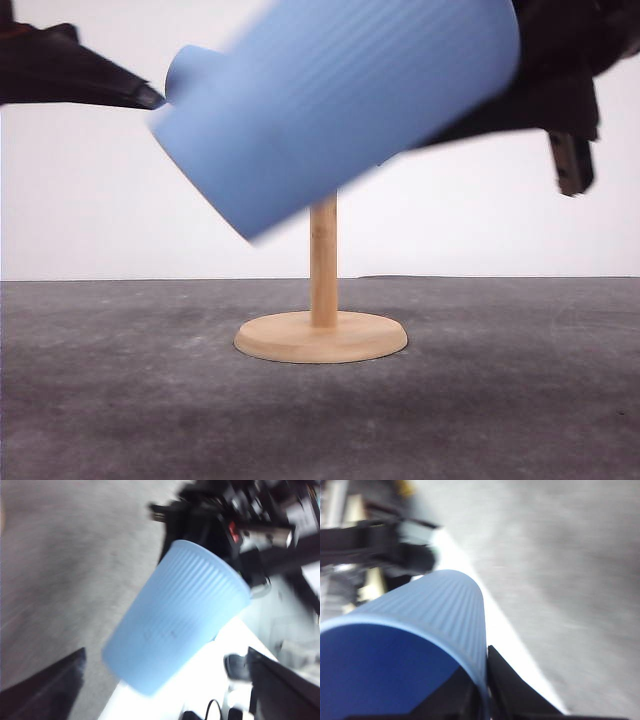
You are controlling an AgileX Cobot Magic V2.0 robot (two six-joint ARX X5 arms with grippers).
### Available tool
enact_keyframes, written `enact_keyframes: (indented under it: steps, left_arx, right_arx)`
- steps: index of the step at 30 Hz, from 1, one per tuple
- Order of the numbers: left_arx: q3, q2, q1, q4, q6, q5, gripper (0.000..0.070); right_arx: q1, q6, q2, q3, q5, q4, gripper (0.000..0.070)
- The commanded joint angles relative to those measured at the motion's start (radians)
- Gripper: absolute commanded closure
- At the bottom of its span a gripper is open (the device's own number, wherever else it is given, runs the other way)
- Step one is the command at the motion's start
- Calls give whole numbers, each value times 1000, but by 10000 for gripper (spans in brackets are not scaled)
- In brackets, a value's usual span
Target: Place three cups
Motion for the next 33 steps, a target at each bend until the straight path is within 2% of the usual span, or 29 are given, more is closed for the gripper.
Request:
enact_keyframes:
  steps: [1, 9, 16, 18, 21, 23, 24, 27, 30, 33]
  left_arx:
    - [12, 20, -29, 24, 57, 4, 15]
    - [12, 96, -146, 50, 74, 7, 15]
    - [12, 142, -213, 54, 85, 5, 41]
    - [12, 144, -215, 56, 82, 6, 120]
    - [13, 141, -215, 58, 76, 9, 296]
    - [13, 140, -215, 57, 58, 18, 348]
    - [14, 140, -215, 57, 52, 29, 353]
    - [14, 140, -215, 58, 23, 96, 353]
    - [14, 140, -215, 55, -53, 129, 353]
    - [14, 140, -215, 50, -148, 129, 353]
  right_arx:
    - [17, 32, 10, 12, -28, 23, 700]
    - [59, 85, 10, 12, -79, 100, 700]
    - [69, 105, 10, 12, -168, 133, 700]
    - [69, 105, 10, 12, -171, 132, 700]
    - [68, 103, 10, 12, -170, 133, 700]
    - [68, 101, 10, 12, -170, 133, 700]
    - [68, 100, 10, 12, -170, 133, 699]
    - [63, 100, 10, 12, -169, 133, 625]
    - [41, 90, 9, 12, -165, 129, 476]
    - [-5, 45, 9, 12, -152, 110, 456]
